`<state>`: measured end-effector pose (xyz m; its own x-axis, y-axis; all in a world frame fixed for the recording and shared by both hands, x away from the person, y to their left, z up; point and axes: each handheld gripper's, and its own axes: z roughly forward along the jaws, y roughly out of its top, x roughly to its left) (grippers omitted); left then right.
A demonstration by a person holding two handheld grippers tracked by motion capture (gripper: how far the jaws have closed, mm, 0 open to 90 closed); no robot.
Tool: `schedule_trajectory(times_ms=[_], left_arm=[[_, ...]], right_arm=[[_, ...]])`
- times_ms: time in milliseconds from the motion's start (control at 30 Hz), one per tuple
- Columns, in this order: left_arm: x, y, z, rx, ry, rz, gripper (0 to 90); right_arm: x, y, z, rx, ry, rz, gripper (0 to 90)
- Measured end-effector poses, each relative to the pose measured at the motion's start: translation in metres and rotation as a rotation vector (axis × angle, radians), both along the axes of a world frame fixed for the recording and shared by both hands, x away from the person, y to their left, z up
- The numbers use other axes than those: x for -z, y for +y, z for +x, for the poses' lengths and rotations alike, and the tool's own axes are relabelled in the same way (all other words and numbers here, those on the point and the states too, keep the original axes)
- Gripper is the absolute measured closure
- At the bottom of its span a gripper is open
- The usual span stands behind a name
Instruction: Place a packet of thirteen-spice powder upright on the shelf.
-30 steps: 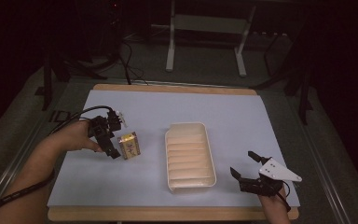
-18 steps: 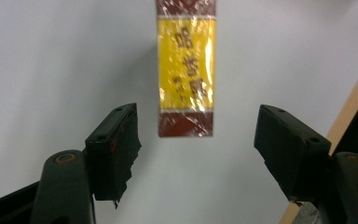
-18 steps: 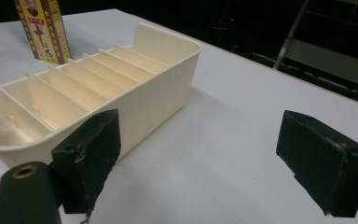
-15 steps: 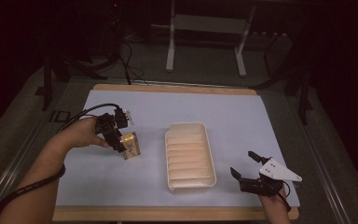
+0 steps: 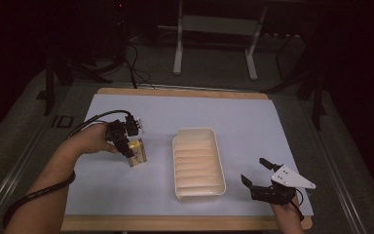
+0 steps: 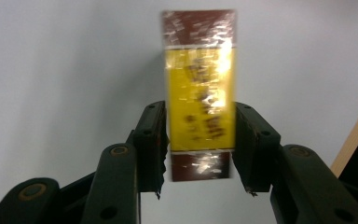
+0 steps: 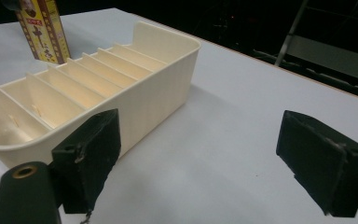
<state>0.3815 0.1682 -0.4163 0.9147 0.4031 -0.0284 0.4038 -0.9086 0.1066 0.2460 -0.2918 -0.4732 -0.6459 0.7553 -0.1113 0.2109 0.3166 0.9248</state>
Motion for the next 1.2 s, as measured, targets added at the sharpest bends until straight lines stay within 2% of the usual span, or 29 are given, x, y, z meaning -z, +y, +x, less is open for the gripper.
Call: schedule_trajectory(times_ms=[100,167,433,533,733,833,900,967,1200], left_arm=[[0.002,-0.001,0.001,-0.003,0.000,0.005,62.5],[0.002,0.000,0.001,-0.010,-0.021,0.001,65.7],[0.000,0.002,0.001,-0.007,-0.006,-0.005,67.2],[-0.004,0.003,-0.001,-0.002,0.005,-0.025,67.3],[-0.014,0.002,-0.008,0.032,0.004,-0.056,67.4],[-0.018,0.001,-0.010,0.049,0.004,-0.056,67.5],[-0.025,-0.001,-0.014,0.075,0.009,-0.074,67.5],[-0.029,-0.002,-0.016,0.088,0.008,-0.066,67.5],[-0.043,-0.007,-0.019,0.100,-0.011,-0.087,67.5]], right_arm=[[0.000,0.000,0.000,0.000,-0.002,-0.002,13.9],[0.000,0.000,0.000,0.000,-0.001,-0.002,13.8],[0.000,0.000,0.000,0.000,-0.001,-0.006,13.9],[0.000,0.000,0.000,-0.001,0.000,-0.006,13.9],[0.000,0.001,0.000,-0.004,0.000,-0.008,13.9],[0.000,0.001,0.000,-0.006,0.000,-0.008,13.9],[0.000,0.001,0.000,-0.006,0.000,-0.007,13.9],[0.000,0.000,0.000,-0.006,0.004,-0.004,13.9],[0.000,0.000,0.001,-0.006,0.008,-0.002,13.9]])
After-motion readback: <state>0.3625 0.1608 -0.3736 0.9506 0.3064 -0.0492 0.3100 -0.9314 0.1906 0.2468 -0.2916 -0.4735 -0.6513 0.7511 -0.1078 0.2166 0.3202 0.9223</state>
